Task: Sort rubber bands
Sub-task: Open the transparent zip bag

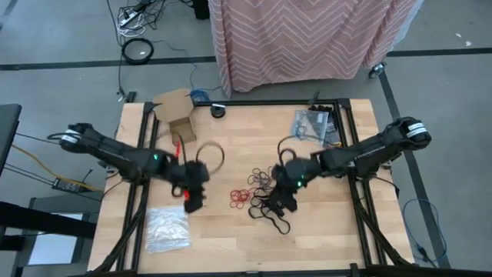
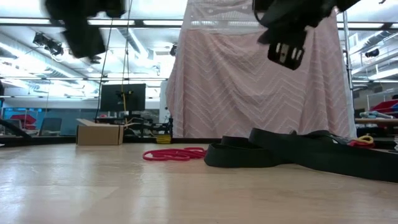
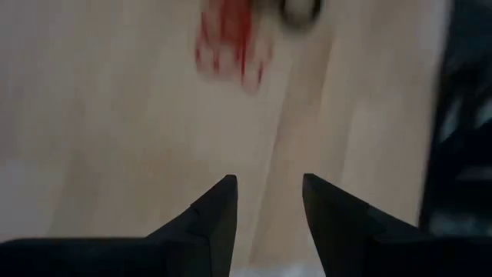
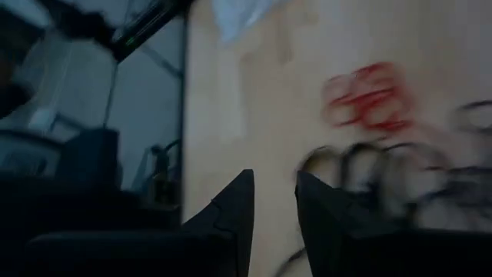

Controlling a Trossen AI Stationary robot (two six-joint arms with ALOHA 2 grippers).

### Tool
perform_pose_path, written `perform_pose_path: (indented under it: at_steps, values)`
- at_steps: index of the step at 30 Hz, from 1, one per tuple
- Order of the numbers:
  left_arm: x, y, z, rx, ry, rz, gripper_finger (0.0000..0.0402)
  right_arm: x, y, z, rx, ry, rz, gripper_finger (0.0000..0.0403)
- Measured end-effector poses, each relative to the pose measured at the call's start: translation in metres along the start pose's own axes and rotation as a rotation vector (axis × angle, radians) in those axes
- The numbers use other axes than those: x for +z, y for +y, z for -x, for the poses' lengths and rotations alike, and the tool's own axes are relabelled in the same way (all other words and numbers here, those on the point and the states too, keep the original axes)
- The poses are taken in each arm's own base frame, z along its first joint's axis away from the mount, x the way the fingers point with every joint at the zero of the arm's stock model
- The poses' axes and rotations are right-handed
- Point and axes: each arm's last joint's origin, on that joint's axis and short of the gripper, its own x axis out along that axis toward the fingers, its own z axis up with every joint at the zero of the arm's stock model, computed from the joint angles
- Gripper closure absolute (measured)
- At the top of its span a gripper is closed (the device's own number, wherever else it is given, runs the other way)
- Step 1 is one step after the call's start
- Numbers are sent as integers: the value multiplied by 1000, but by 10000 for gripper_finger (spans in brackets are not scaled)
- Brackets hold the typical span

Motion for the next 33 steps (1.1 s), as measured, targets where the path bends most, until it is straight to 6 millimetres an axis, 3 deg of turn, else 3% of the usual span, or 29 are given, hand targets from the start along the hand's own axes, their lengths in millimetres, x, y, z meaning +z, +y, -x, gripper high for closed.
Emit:
perform_pose_path:
  at_steps: [6, 11, 19, 27, 30, 33]
  values:
    - [-27, -13, -20, 173, 159, 1, 245, -21, 19, -6, 9, 58, 38, 314]
    - [-46, -17, -42, 136, 145, 43, 245, -26, 27, -5, 16, 62, 54, 314]
    - [-71, -1, -65, 186, 173, 228, 245, -29, 28, -5, 13, 74, 52, 314]
    - [-85, 9, -86, 104, 146, 508, 246, -29, 28, -5, 11, 75, 52, 314]
    - [-84, 9, -87, 80, 127, 573, 274, -29, 28, -5, 6, 70, 52, 314]
    - [-82, 6, -86, 70, 118, 587, 349, -29, 27, -5, -6, 59, 52, 314]
